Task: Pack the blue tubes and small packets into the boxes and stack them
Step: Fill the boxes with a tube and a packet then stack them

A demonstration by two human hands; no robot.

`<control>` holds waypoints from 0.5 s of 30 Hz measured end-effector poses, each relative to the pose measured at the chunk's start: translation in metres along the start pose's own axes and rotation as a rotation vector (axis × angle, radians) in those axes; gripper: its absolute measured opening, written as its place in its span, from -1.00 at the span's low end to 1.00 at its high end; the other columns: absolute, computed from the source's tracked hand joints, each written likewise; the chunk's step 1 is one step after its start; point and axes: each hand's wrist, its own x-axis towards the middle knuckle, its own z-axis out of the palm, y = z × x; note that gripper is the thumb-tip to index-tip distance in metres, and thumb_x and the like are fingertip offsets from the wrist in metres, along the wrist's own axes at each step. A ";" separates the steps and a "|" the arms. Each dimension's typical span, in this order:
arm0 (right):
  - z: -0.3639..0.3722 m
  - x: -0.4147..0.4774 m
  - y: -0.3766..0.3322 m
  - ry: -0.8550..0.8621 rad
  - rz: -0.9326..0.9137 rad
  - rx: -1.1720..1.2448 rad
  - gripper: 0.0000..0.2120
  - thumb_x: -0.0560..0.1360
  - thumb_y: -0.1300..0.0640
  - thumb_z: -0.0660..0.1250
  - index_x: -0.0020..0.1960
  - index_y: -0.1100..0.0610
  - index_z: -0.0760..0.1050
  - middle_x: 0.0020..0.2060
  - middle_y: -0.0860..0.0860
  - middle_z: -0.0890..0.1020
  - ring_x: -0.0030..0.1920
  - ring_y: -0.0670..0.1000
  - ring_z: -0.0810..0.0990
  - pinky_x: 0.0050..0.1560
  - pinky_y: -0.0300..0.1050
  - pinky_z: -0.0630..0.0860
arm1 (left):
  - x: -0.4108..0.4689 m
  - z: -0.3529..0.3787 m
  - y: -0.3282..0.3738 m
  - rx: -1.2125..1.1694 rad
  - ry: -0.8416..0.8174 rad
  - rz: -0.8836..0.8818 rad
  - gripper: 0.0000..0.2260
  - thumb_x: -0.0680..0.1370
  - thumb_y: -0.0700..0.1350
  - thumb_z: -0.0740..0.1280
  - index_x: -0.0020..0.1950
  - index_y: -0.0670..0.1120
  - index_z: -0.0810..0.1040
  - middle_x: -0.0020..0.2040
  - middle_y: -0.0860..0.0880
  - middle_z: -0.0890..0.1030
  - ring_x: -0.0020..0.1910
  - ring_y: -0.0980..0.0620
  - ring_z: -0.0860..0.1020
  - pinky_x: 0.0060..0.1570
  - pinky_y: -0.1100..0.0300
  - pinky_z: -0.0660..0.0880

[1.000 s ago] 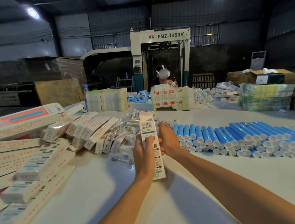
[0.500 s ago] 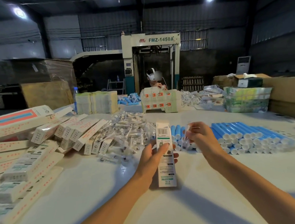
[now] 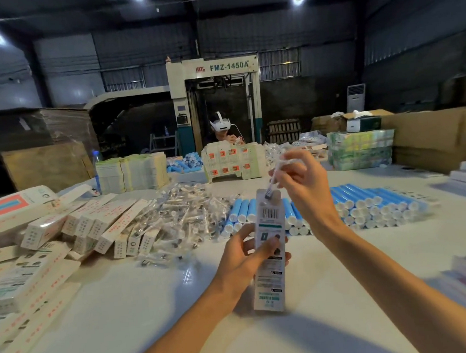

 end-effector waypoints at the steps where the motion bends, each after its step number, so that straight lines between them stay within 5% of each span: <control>1: 0.001 -0.001 0.000 -0.032 0.013 -0.017 -0.80 0.61 0.26 0.39 0.19 0.13 0.47 -0.08 0.02 0.74 -0.01 0.02 0.72 0.00 -0.12 0.67 | 0.000 0.000 0.000 -0.004 -0.002 0.003 -0.60 0.58 -0.13 0.55 0.36 -0.17 0.53 0.18 -0.24 0.73 0.05 -0.37 0.73 0.08 -0.15 0.69; 7: 0.001 -0.004 0.000 -0.140 0.021 -0.142 -0.84 0.58 0.20 0.41 0.14 0.08 0.53 0.02 -0.09 0.68 0.02 -0.16 0.65 -0.16 -0.36 0.57 | 0.000 0.000 0.001 0.044 -0.016 0.016 -0.52 0.54 -0.03 0.58 0.36 -0.16 0.50 0.20 -0.21 0.73 0.06 -0.38 0.73 0.18 -0.31 0.64; 15: -0.002 -0.016 0.018 -0.254 0.062 -0.324 -0.80 0.64 -0.02 0.34 0.17 0.03 0.64 0.27 -0.12 0.50 0.25 -0.17 0.48 0.10 -0.30 0.43 | 0.000 -0.001 0.001 0.048 0.036 0.049 -0.63 0.63 -0.10 0.46 0.38 -0.17 0.49 0.17 -0.23 0.73 0.08 -0.36 0.72 0.20 -0.33 0.62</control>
